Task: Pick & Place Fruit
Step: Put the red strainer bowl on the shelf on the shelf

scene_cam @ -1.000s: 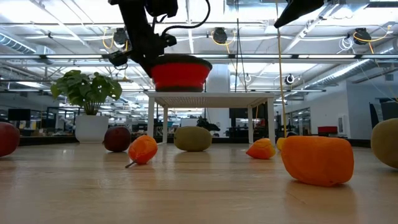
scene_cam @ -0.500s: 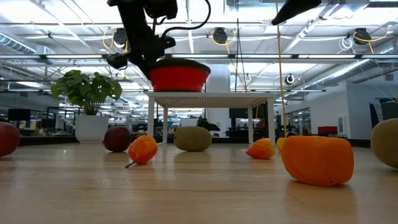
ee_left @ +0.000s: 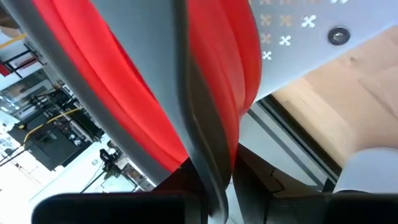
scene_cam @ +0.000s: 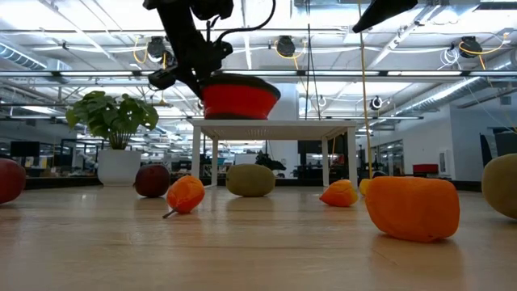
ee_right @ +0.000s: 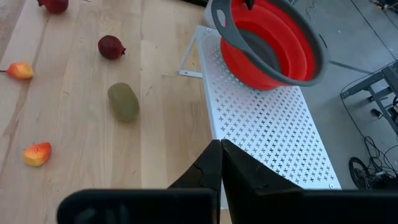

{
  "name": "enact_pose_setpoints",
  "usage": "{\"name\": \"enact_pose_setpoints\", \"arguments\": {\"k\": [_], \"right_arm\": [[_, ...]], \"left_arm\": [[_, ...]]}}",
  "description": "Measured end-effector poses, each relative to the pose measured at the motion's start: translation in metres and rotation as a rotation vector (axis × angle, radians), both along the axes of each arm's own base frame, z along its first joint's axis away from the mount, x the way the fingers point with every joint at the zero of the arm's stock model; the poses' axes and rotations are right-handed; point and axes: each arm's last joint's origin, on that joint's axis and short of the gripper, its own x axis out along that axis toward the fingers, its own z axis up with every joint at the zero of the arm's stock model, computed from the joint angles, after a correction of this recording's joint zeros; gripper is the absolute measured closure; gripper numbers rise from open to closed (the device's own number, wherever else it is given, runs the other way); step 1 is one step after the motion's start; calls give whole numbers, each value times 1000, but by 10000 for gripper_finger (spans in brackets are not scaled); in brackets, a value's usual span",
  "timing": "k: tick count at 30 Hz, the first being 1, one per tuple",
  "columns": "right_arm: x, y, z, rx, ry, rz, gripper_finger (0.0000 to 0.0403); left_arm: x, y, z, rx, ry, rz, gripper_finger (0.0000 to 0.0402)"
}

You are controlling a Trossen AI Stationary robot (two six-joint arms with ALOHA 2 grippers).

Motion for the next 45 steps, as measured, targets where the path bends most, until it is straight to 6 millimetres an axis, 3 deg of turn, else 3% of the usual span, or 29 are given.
{"name": "enact_pose_setpoints", "arguments": {"k": [41, 45], "right_arm": [[0, 0, 0, -24, 11, 16, 402], [0, 0, 0, -24, 11, 16, 402]], "left_arm": [[-2, -6, -4, -108, -95, 76, 338], [-1, -7, -4, -118, -124, 100, 318]]}}
